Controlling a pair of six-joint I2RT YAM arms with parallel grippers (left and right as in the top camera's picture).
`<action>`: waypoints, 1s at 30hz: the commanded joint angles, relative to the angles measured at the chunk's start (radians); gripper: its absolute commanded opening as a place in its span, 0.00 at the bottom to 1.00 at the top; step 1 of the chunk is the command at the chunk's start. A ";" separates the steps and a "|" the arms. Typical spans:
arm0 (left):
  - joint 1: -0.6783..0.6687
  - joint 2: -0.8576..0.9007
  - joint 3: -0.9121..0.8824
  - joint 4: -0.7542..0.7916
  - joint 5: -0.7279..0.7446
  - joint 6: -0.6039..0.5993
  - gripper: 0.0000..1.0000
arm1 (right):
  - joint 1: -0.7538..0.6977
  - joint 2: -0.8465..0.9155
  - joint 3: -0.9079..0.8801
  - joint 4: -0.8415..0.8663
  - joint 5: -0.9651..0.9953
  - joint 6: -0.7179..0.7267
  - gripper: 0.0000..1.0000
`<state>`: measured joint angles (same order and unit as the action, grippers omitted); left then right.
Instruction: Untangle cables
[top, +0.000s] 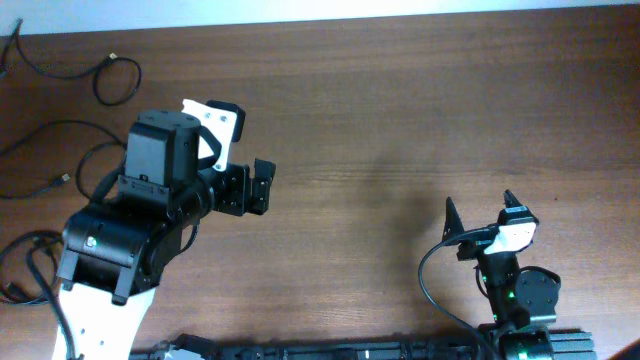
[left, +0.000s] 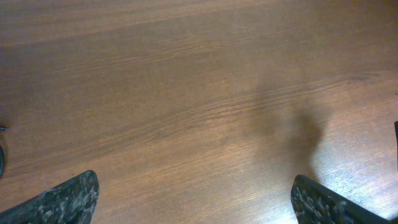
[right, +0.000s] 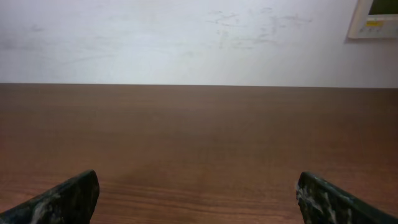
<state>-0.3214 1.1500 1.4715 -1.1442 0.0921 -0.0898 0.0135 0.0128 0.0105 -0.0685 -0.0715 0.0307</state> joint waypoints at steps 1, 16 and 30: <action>0.000 -0.004 0.003 0.001 -0.007 0.012 0.99 | -0.009 -0.008 -0.005 -0.013 0.032 0.010 0.98; 0.000 -0.004 0.003 0.001 -0.007 0.012 0.99 | -0.009 -0.009 -0.005 -0.010 0.031 0.010 0.98; 0.000 0.010 -0.011 -0.107 -0.056 0.013 0.99 | -0.009 -0.009 -0.005 -0.010 0.031 0.010 0.98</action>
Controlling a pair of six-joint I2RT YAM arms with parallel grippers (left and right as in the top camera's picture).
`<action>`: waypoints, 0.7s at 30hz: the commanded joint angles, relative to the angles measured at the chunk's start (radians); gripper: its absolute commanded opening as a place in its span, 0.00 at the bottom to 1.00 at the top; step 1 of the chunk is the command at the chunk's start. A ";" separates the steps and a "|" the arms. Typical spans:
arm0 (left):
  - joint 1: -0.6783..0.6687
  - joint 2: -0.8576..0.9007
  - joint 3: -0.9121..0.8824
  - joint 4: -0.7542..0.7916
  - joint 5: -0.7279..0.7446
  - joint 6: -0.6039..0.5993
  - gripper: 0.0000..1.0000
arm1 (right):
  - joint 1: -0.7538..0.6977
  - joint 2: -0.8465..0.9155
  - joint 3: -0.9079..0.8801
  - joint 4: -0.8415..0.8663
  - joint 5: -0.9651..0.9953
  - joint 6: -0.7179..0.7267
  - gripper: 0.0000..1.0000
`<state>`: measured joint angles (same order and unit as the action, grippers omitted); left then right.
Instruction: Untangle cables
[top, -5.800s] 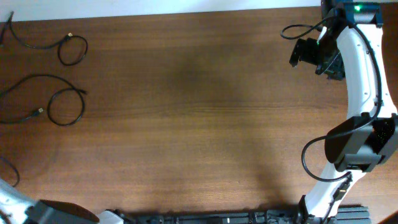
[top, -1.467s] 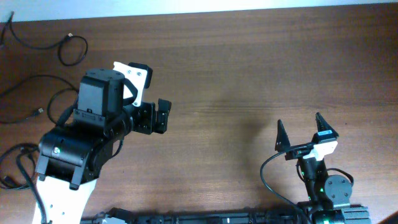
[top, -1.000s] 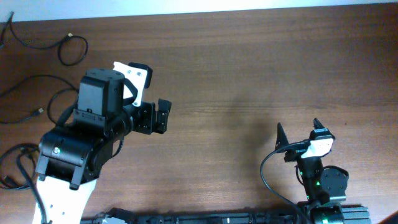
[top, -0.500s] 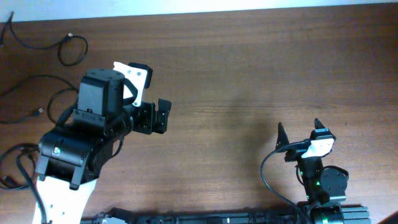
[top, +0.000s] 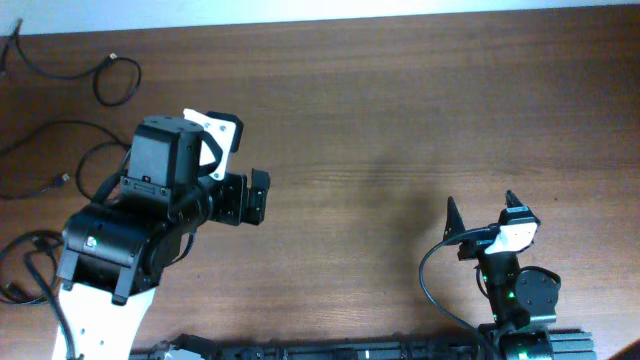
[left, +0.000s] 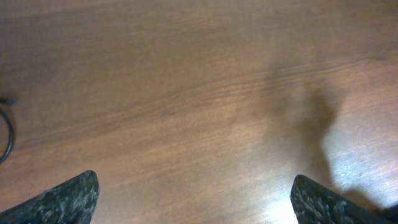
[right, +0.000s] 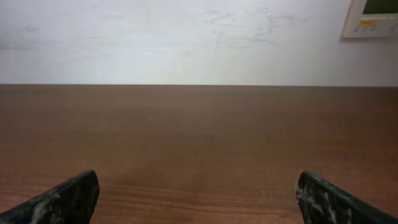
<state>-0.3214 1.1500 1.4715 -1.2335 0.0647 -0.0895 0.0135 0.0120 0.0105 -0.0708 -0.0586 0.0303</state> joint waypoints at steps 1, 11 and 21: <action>0.000 0.008 -0.027 -0.017 -0.029 0.012 0.99 | -0.009 -0.008 -0.005 -0.008 0.018 0.011 0.98; 0.209 -0.558 -0.687 0.333 -0.035 0.017 0.99 | -0.009 -0.008 -0.005 -0.008 0.018 0.011 0.98; 0.272 -0.932 -0.992 0.593 -0.023 0.060 0.99 | -0.009 -0.008 -0.005 -0.008 0.018 0.011 0.98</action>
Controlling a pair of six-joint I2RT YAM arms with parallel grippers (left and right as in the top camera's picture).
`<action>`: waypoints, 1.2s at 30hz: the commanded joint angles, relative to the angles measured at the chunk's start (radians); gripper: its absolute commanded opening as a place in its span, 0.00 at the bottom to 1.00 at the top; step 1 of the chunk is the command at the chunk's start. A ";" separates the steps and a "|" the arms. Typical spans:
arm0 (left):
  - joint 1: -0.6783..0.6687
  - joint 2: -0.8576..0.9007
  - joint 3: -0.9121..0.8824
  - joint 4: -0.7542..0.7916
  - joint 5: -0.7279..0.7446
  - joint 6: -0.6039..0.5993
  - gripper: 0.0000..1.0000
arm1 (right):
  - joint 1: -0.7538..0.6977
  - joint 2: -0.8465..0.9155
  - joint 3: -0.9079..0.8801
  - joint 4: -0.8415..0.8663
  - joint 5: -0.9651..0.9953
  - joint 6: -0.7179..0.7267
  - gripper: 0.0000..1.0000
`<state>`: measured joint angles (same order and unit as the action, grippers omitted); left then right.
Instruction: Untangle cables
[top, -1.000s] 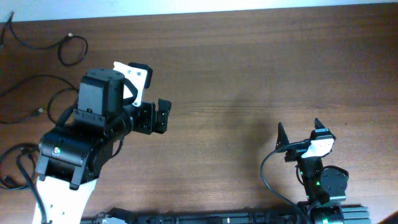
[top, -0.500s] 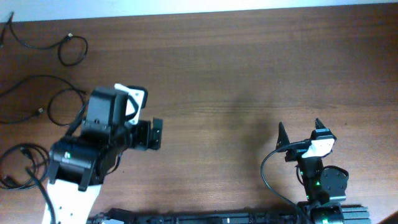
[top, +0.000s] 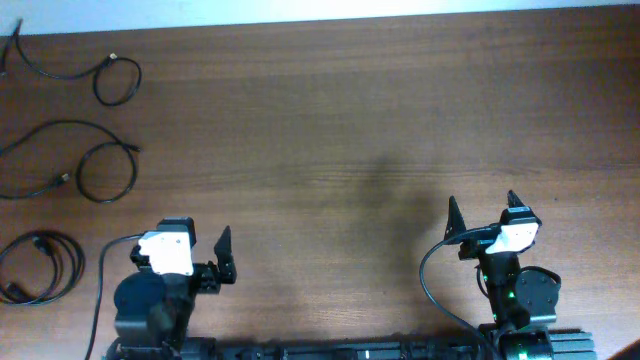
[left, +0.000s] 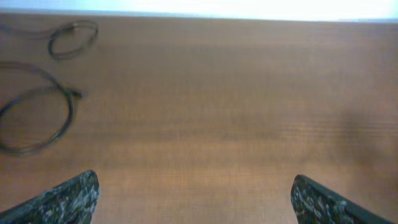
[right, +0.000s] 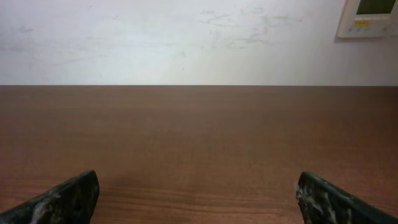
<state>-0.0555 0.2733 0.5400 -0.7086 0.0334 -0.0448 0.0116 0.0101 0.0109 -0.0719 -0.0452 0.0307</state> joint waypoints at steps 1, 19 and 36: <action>0.006 -0.087 -0.105 0.136 0.007 0.016 0.99 | -0.007 -0.006 -0.005 -0.006 0.005 0.010 0.99; 0.086 -0.269 -0.531 0.687 0.026 0.039 0.99 | -0.007 -0.006 -0.005 -0.006 0.005 0.010 0.98; 0.073 -0.268 -0.531 0.625 -0.082 0.035 0.99 | -0.007 -0.006 -0.005 -0.006 0.005 0.010 0.98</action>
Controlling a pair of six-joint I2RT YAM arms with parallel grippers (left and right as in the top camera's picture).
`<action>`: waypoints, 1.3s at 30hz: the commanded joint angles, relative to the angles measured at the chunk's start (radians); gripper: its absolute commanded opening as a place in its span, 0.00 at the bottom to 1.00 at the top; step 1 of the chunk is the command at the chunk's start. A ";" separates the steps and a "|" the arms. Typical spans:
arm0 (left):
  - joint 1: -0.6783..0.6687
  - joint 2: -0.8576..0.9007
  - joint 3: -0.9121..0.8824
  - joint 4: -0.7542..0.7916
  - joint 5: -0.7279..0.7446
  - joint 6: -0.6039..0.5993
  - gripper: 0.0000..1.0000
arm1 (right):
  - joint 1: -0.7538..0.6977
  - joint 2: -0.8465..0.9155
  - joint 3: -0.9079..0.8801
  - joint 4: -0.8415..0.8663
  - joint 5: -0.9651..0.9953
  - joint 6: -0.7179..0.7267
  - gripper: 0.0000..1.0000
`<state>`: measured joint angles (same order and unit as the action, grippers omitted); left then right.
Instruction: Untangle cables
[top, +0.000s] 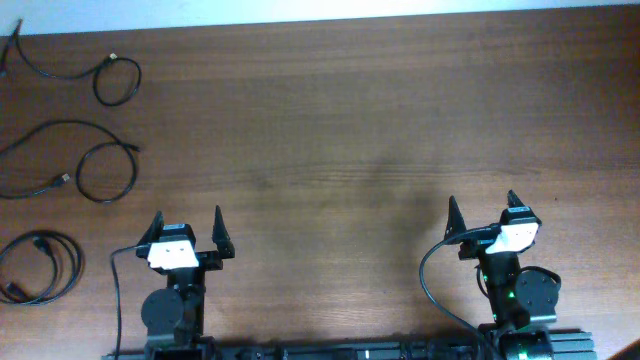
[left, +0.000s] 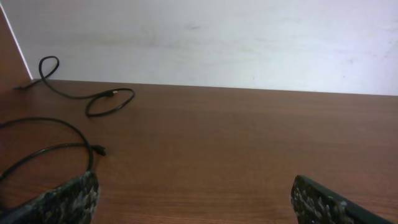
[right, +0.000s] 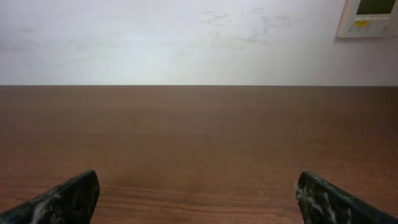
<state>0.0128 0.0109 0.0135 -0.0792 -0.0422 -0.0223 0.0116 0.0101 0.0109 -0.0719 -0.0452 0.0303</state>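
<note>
Three black cables lie apart along the table's left side: a small looped cable (top: 117, 77) at the back, a longer curved cable (top: 103, 170) in the middle, and a coiled cable (top: 45, 265) at the front left. The left wrist view shows the small looped cable (left: 109, 101) and the curved cable (left: 68, 134). My left gripper (top: 186, 228) stands open at the front left, holding nothing. My right gripper (top: 481, 211) stands open at the front right, also holding nothing. Both point toward the table's far edge.
The brown wooden table (top: 380, 120) ends at a white wall (right: 186, 37) at the back. A white panel (right: 372, 15) hangs on the wall at the right. A black cable of the arm (top: 430, 280) loops beside the right base.
My left arm has settled further back at its base, its gripper now level and facing the wall. The cables and my right arm have not moved.
My left arm first reached out over the table's left-middle, open and facing down at bare wood. It then stood slightly farther left. By 1.2 s ago it was folded back near its base. Now it rests there level. The right arm stayed parked throughout.
</note>
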 joint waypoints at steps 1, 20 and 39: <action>0.005 -0.006 -0.005 -0.004 -0.007 0.013 0.99 | -0.007 -0.006 -0.005 -0.006 0.005 0.011 0.98; 0.000 -0.006 -0.005 -0.005 0.012 0.016 0.99 | -0.007 -0.006 -0.005 -0.006 0.005 0.011 0.98; 0.000 -0.006 -0.005 -0.004 0.012 0.016 0.99 | -0.005 -0.006 -0.005 -0.006 0.008 0.011 0.98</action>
<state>0.0128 0.0109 0.0135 -0.0795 -0.0372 -0.0219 0.0116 0.0101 0.0109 -0.0719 -0.0448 0.0311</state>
